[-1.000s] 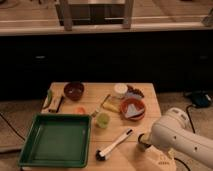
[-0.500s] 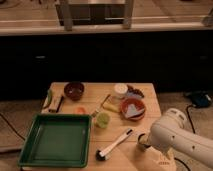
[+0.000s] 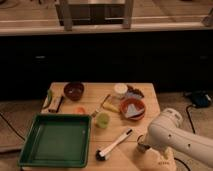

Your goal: Stack cups into tray

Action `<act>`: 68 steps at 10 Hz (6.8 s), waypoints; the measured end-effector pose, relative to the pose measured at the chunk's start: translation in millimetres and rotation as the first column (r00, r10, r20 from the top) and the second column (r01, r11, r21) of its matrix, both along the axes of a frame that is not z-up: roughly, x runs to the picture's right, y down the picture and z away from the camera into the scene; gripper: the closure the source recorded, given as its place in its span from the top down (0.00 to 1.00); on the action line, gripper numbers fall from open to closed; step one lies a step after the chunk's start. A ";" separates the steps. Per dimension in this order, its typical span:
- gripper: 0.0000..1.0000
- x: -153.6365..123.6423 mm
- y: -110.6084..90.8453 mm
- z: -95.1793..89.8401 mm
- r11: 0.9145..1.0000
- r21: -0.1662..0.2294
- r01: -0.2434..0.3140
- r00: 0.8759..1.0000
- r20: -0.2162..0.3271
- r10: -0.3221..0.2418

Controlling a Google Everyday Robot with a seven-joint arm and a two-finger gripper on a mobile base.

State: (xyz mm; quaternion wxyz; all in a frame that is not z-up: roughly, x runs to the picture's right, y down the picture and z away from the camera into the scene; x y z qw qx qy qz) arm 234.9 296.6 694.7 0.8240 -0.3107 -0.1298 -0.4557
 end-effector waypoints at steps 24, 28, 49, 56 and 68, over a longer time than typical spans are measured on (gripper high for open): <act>0.73 1.2 18.6 37.1 0.994 -0.055 -0.091 0.994 -0.066 0.087; 0.52 5.2 19.6 42.9 0.992 -0.064 -0.111 0.991 -0.079 0.106; 0.02 -22.7 -64.0 -4.0 0.986 -0.029 -0.166 0.980 -0.115 0.162; 0.02 -29.4 -88.5 -6.7 0.977 -0.023 -0.213 0.968 -0.137 0.208; 0.00 -68.3 -123.7 -27.2 0.955 0.014 -0.298 0.940 -0.170 0.296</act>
